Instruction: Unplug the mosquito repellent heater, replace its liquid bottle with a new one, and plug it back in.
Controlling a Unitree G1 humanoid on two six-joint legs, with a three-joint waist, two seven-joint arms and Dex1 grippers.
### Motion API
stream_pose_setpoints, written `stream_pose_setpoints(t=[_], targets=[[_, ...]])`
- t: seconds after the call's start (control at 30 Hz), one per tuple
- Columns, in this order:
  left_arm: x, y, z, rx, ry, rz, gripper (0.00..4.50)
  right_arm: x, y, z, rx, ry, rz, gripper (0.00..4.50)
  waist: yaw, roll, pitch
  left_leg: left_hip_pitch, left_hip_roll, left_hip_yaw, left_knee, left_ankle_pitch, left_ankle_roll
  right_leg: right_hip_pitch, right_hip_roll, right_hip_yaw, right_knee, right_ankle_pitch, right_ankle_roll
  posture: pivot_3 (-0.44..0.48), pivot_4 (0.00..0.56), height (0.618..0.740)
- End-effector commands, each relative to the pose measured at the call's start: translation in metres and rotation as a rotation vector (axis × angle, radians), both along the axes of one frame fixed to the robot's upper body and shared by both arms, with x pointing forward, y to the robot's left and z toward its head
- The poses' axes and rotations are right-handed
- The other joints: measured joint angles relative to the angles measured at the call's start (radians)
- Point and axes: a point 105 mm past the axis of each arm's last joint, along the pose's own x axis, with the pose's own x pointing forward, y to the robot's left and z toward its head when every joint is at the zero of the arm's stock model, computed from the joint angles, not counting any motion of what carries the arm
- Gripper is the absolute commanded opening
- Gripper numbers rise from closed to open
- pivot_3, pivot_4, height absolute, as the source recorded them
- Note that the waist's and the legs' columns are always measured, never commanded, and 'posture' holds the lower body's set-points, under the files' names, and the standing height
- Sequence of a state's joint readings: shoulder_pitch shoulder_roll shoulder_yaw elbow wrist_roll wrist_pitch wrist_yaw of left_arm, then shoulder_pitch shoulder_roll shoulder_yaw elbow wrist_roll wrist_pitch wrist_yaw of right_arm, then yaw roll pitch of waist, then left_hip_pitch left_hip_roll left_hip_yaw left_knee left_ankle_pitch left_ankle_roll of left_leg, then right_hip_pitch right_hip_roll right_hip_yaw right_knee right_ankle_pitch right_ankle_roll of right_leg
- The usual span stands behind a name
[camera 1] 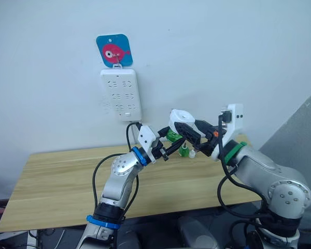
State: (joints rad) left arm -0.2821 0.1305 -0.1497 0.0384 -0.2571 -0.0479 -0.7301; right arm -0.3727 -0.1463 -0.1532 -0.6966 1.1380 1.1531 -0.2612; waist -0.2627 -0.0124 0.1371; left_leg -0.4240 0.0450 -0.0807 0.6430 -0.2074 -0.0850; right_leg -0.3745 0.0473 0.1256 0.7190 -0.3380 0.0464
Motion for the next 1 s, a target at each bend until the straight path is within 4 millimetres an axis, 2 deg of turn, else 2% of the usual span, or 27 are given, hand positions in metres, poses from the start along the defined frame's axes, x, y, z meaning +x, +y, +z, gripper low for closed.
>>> stream_pose_setpoints(t=[0.03,0.33,0.43,0.5,0.53,1.0], targets=[[-0.002,0.0,0.017,-0.027,-0.066,0.005,2.29,0.002,0.006,0.012,0.032,-0.043,-0.012,4.5,0.0,0.0,0.0,0.0,0.0,0.0,0.0,0.0,0.0,0.0,0.0,0.0,0.0,0.0,0.0,-0.289,0.107,0.704],[0.0,-0.001,0.021,-0.037,-0.069,0.01,2.29,0.009,0.01,0.011,0.039,-0.057,-0.042,4.5,0.002,0.0,0.0,0.0,0.0,0.0,0.0,0.0,0.0,0.0,0.0,0.0,0.0,0.0,0.0,-0.277,0.1,0.704],[0.001,0.0,0.021,-0.042,-0.061,0.013,2.29,0.011,0.011,0.011,0.033,-0.07,-0.04,3.89,0.002,0.0,0.0,0.0,0.0,0.0,0.0,0.0,0.0,0.0,0.0,0.0,0.0,0.0,0.0,-0.277,0.096,0.704],[0.001,0.0,0.021,-0.044,-0.057,0.014,2.29,0.011,0.012,0.009,0.031,-0.07,-0.036,3.09,0.002,0.0,0.0,0.0,0.0,0.0,0.0,0.0,0.0,0.0,0.0,0.0,0.0,0.0,0.0,-0.277,0.096,0.704],[0.001,0.0,0.021,-0.041,-0.059,0.01,2.29,0.012,0.012,0.009,0.033,-0.071,-0.035,2.93,0.002,0.0,0.0,0.0,0.0,0.0,0.0,0.0,0.0,-0.001,0.0,0.0,0.0,0.0,0.0,-0.275,0.096,0.704],[0.002,-0.001,0.021,-0.034,-0.062,0.021,2.29,0.007,0.021,0.013,0.084,-0.075,0.011,2.93,0.007,0.0,0.0,-0.001,0.0,0.0,-0.001,0.0,0.0,-0.001,0.0,0.0,-0.001,0.0,0.0,-0.271,0.092,0.704]])
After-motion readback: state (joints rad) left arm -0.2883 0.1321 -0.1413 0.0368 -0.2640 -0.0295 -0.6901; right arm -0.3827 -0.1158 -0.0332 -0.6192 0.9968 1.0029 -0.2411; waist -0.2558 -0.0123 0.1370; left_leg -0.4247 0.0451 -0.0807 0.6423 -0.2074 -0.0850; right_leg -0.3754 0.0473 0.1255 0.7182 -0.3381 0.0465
